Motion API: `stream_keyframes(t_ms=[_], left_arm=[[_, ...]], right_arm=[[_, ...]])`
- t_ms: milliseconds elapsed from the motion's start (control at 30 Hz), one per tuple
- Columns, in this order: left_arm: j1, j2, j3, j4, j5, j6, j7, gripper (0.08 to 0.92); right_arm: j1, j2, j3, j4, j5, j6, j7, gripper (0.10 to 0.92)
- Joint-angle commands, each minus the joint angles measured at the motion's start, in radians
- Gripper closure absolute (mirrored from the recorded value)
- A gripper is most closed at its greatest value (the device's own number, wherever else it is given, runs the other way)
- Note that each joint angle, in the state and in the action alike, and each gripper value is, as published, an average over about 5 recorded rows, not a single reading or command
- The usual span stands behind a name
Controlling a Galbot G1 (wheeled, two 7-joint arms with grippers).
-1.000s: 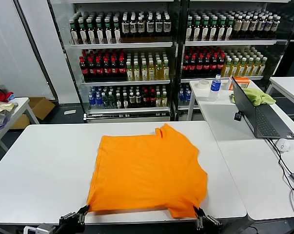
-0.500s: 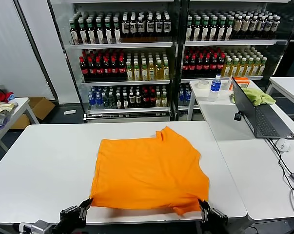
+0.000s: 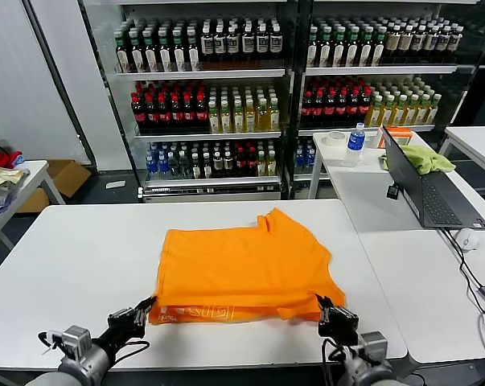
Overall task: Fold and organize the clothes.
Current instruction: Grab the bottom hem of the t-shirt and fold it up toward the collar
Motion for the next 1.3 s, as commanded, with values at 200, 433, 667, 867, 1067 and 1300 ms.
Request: stream_keyframes(t_ms=[200, 433, 667, 867, 1067, 1300], left_arm=[[-0.126, 0.009, 0.044, 0.142, -0.029, -0.016, 0.030, 0.920], [-0.160, 0.022, 0.066, 0.165, -0.028, -0.013, 0.042, 0.920], [-0.186, 0.037, 0.080, 0.183, -0.028, -0.004, 0.052, 0.920], [-0.205, 0.037, 0.095, 0.200, -0.025, -0.003, 0.054, 0.920], [-0.226, 0.037, 0.106, 0.218, -0.021, -0.004, 0.052, 0.920], [-0.229, 0.034, 0.110, 0.230, 0.051, -0.002, 0.056, 0.823]], right_arm=[[0.109, 0.007, -0.041, -0.101, 0.006, -0.021, -0.001, 0.910], [0.122, 0.015, -0.035, -0.151, -0.015, -0.021, -0.004, 0.910], [0.133, 0.020, -0.036, -0.178, -0.018, -0.022, -0.013, 0.910], [0.142, 0.030, -0.042, -0.193, -0.028, -0.019, -0.015, 0.910], [0.154, 0.033, -0.032, -0.205, -0.030, -0.015, -0.014, 0.907], [0.170, 0.035, -0.032, -0.222, -0.036, -0.034, -0.013, 0.750]])
